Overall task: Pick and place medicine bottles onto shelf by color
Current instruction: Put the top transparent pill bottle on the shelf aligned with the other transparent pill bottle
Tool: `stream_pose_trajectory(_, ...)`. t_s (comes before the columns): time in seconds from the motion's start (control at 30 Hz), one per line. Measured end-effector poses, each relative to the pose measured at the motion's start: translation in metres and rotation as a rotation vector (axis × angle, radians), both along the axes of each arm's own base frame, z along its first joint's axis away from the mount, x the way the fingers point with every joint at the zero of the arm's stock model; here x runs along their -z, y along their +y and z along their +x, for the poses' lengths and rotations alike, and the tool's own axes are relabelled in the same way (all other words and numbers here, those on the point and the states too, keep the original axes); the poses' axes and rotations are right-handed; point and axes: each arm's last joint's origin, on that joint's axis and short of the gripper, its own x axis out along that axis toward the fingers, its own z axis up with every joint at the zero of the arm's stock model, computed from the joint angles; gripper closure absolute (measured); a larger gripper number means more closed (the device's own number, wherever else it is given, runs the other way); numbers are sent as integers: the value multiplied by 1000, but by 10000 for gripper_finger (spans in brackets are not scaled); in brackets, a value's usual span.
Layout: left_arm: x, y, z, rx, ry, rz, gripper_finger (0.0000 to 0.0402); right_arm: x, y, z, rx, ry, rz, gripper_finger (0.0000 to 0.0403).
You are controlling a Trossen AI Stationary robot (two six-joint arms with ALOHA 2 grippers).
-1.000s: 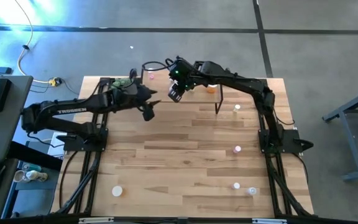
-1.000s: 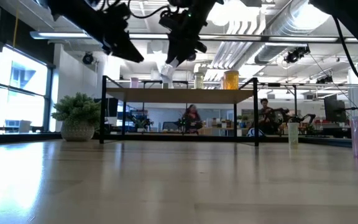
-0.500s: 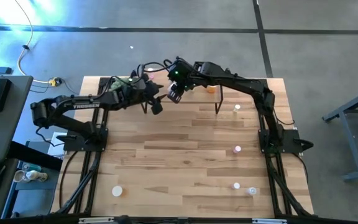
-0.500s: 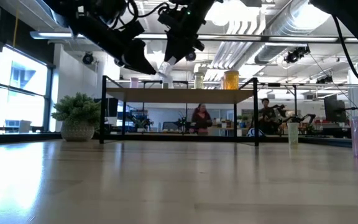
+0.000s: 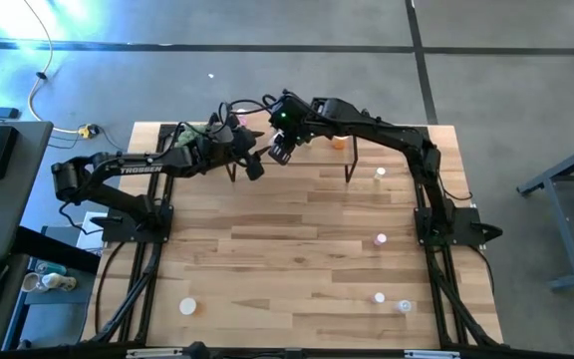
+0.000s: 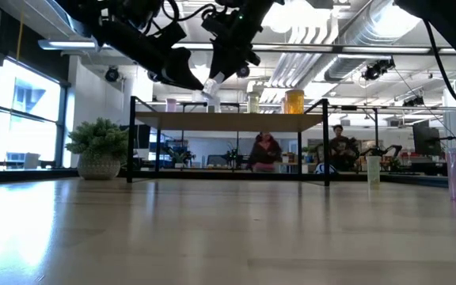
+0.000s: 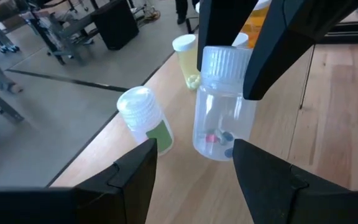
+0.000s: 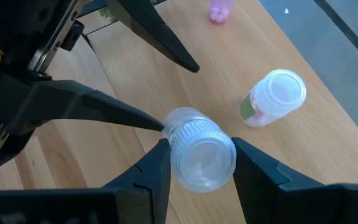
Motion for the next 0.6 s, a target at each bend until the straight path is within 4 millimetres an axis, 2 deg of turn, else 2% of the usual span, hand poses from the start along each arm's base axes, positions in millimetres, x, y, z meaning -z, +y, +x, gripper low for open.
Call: stream_pose_trajectory(0.6, -1, 0, 0, 34, -11, -9, 202, -5, 0, 5, 6, -65, -34, 274)
